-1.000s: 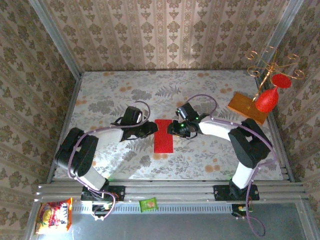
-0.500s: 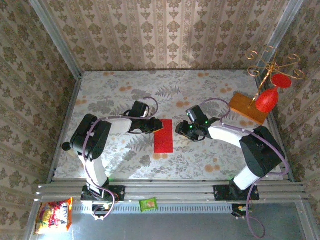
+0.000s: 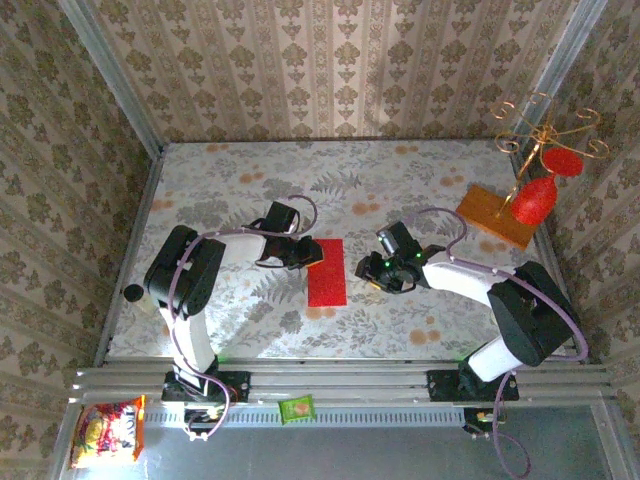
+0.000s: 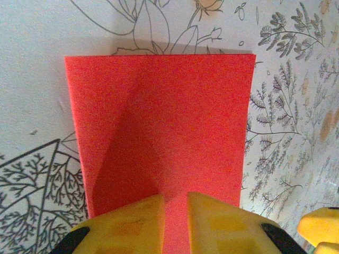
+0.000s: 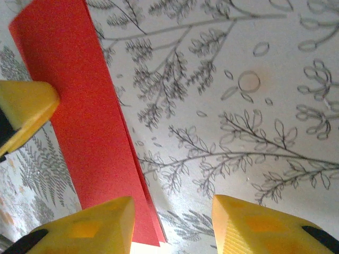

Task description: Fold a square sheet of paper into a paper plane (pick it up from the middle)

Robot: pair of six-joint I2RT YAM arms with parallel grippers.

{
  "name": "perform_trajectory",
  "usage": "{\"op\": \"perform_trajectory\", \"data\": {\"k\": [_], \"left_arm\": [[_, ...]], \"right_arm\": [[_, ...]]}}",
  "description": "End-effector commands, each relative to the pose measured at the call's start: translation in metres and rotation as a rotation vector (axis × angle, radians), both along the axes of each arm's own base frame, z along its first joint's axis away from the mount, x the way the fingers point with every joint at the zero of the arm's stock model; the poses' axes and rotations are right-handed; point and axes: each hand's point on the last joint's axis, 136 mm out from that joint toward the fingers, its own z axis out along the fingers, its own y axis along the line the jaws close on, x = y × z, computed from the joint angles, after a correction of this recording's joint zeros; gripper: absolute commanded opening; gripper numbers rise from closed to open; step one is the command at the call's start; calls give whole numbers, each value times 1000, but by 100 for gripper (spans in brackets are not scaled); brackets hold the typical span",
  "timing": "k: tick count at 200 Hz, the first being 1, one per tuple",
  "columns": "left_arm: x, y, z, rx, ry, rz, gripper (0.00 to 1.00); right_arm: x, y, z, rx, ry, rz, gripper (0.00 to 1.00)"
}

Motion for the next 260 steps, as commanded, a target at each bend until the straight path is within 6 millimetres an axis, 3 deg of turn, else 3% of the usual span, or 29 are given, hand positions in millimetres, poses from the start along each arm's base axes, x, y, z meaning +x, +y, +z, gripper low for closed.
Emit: {"op": "perform_trajectory", "data": {"k": [1,63,79,98,123,140,179,210,260], "left_arm": [[-7,15,-13,76,59,40,19],[-10,13,-18,47,80,60,17],[-7,3,-1,-18,54,33,17],[3,-10,35,-104,-24,6,19],[13,-5,58,-126,-61,38,20],[17,2,53,-124,-37,58,19],[12,8,20,-55,24,31,18],[15,-2,16,-75,32,17,15],[9,16,-9,42,57,51,15]], "right_arm": [[-8,12,6,79,13,7,44],[-21,35,0,134,63,55,37],[-23,35,-2,117,70,60,36],[-24,39,-3,110,71,71,36],[-24,43,-2,99,64,83,36],[-26,44,-3,87,65,86,36],[-30,44,-6,58,72,85,35],[-30,43,-8,52,78,89,35],[-29,46,-11,41,81,104,35]]}}
